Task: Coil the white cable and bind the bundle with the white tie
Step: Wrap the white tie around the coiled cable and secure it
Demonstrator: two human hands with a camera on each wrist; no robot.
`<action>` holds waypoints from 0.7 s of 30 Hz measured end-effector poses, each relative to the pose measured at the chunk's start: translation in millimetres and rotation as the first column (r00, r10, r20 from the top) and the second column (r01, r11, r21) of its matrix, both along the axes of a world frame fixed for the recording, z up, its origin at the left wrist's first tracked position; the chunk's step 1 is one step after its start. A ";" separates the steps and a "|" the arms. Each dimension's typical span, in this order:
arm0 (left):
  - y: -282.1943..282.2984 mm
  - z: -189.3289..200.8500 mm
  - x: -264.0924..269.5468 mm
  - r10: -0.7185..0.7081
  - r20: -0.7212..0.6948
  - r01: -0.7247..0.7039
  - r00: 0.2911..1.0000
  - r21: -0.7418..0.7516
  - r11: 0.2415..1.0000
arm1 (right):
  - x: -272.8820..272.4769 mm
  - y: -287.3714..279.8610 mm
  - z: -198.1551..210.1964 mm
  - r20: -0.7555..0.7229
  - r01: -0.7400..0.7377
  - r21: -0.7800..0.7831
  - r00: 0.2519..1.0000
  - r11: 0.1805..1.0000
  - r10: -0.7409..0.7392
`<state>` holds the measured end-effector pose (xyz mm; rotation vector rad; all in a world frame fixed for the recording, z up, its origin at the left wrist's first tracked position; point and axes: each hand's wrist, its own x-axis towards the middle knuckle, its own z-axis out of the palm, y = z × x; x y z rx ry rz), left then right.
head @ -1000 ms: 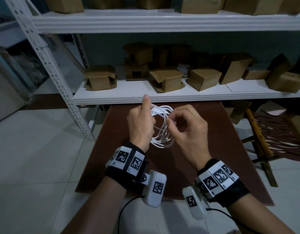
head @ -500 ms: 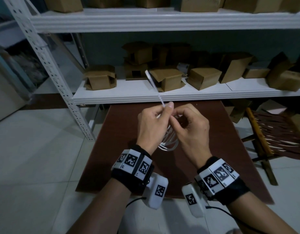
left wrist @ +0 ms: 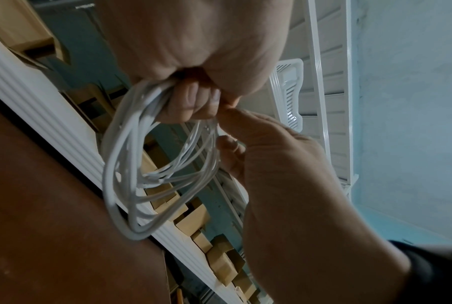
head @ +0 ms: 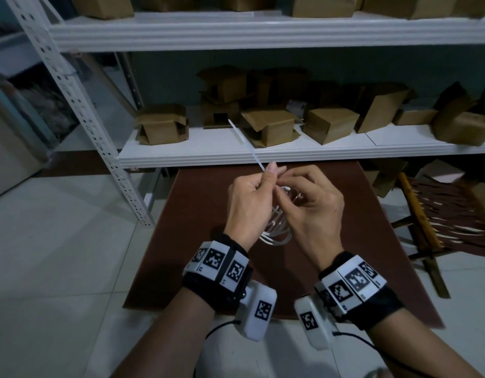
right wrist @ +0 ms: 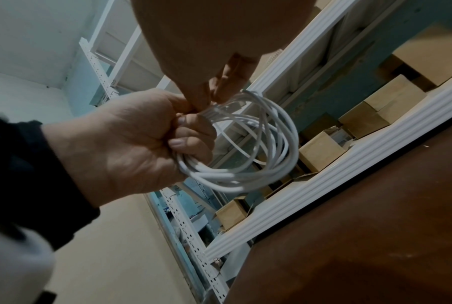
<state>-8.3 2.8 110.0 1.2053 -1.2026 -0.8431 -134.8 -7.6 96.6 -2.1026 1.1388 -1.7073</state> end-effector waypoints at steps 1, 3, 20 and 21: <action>-1.4 -1.3 0.1 -0.001 -0.007 0.001 1.000 0.001 1.000 | 0.7 0.6 0.8 -0.011 0.002 -0.005 1.000 1.000 -0.002; -4.6 -4.8 0.8 0.012 -0.012 -0.012 1.000 -0.006 1.000 | 1.9 1.4 2.0 -0.027 0.008 -0.005 1.000 1.000 -0.008; 1.0 5.6 5.7 0.120 -0.022 -0.117 0.993 0.093 0.989 | 0.7 2.7 4.2 -0.053 0.008 -0.035 0.999 0.999 -0.010; 2.3 8.2 5.6 0.123 -0.050 -0.116 0.991 0.122 0.986 | 0.3 2.7 3.7 -0.054 0.002 -0.032 0.999 0.999 -0.004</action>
